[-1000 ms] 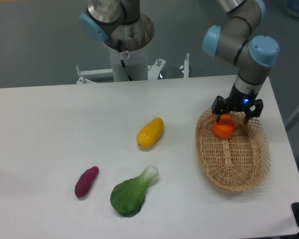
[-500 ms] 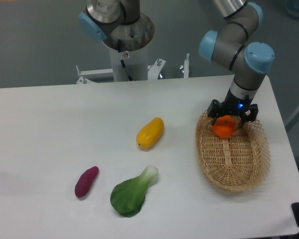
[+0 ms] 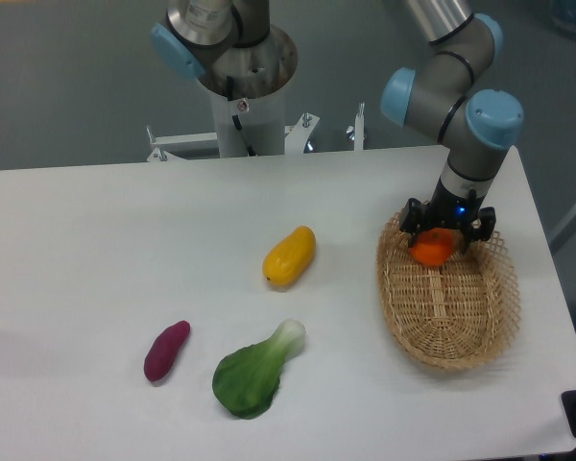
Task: Pick up the orange from the basket
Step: 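Close the gripper on the orange, then lift the held orange up out of the basket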
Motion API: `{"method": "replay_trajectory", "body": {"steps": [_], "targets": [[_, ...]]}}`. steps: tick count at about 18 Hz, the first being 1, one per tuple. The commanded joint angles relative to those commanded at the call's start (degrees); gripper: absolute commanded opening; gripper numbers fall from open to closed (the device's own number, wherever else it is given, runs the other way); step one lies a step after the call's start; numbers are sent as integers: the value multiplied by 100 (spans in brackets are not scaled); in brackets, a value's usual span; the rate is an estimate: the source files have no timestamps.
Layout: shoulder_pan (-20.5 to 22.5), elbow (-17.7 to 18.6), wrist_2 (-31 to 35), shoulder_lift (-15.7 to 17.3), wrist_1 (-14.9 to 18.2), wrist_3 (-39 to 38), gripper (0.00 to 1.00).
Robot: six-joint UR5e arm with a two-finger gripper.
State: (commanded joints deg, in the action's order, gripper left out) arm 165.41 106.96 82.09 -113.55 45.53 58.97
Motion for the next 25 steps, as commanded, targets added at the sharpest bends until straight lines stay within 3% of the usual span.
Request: {"method": "replay_trajectory", "body": {"steps": [2,9,13,18,21,25], "targets": [[0,-9,0,17,-9,-9,67],[-35,-280,18,263,0,52,66],[-351,-737,0,632,166,140,66],[-983,-1142,0,861,343,149,68],[-1256,-1178,0,992,404,324,68],[-1441,-1256,18,1116,860,668,68]]}}
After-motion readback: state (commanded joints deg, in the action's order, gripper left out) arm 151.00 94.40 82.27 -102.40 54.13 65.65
